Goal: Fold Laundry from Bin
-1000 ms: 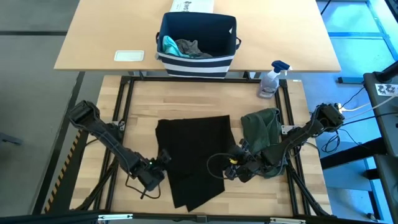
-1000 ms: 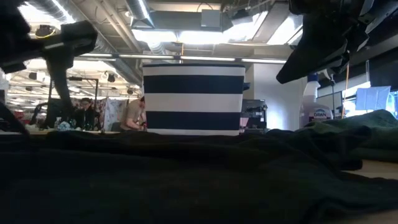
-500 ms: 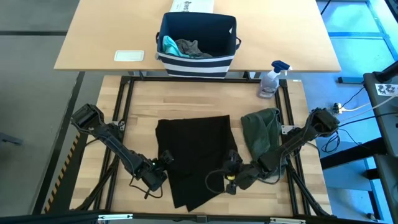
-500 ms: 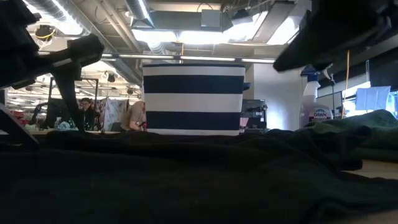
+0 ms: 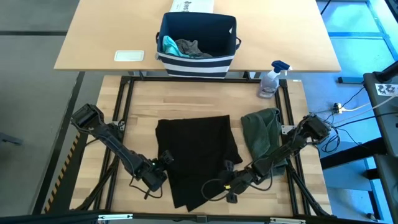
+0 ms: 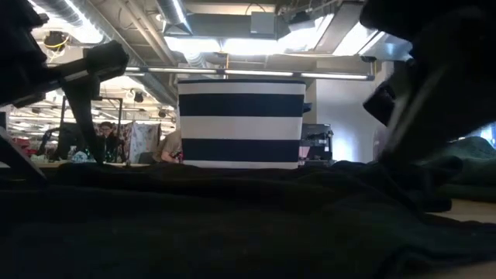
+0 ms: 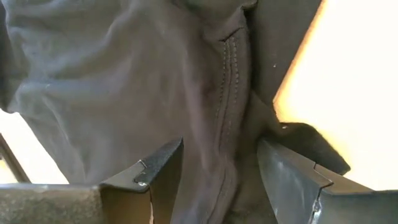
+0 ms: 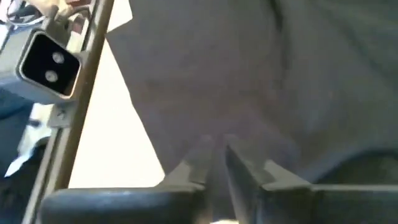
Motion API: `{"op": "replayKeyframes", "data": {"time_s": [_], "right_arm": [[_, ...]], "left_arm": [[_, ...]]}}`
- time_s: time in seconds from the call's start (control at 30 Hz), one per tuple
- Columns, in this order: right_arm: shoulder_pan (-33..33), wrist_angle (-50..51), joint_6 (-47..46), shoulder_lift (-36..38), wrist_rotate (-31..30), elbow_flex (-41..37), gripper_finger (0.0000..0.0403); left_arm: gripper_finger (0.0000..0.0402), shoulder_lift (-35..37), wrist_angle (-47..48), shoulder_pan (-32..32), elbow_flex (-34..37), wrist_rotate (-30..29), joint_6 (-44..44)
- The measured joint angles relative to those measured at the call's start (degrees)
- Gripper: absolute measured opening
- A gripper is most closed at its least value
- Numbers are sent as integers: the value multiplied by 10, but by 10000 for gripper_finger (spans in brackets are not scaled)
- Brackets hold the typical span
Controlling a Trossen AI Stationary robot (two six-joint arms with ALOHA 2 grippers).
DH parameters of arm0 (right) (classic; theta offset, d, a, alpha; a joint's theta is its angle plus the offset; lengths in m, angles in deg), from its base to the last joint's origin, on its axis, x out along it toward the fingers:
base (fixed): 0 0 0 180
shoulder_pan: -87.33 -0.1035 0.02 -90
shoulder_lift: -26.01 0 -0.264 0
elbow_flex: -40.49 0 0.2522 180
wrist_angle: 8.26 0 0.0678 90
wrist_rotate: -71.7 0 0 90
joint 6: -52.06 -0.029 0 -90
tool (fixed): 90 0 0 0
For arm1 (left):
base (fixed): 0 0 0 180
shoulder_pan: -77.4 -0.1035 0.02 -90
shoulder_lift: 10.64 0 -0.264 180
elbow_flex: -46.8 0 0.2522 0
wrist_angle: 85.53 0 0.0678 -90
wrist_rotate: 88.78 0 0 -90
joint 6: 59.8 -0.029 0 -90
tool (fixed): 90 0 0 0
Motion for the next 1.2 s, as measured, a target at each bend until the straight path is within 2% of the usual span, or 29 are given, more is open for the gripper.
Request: {"op": "replayKeyframes", "data": {"time_s": [0.1,0.23,0.43,0.7,0.97,1.2], "right_arm": [[0,3,-28,0,22,0,88],[0,-13,-30,0,28,0,147],[-19,-45,34,-3,8,1,200],[-61,59,80,-9,-71,45,206],[-72,148,121,-97,-84,122,207],[-71,186,132,-121,-104,160,199]], "left_arm": [[202,0,44,0,-26,-4,2],[202,1,44,-2,-43,-3,0],[202,1,31,-14,-29,12,4],[202,1,-7,-32,-27,25,0],[202,1,-14,-42,-27,26,2],[194,1,-21,-42,-26,44,18]]}}
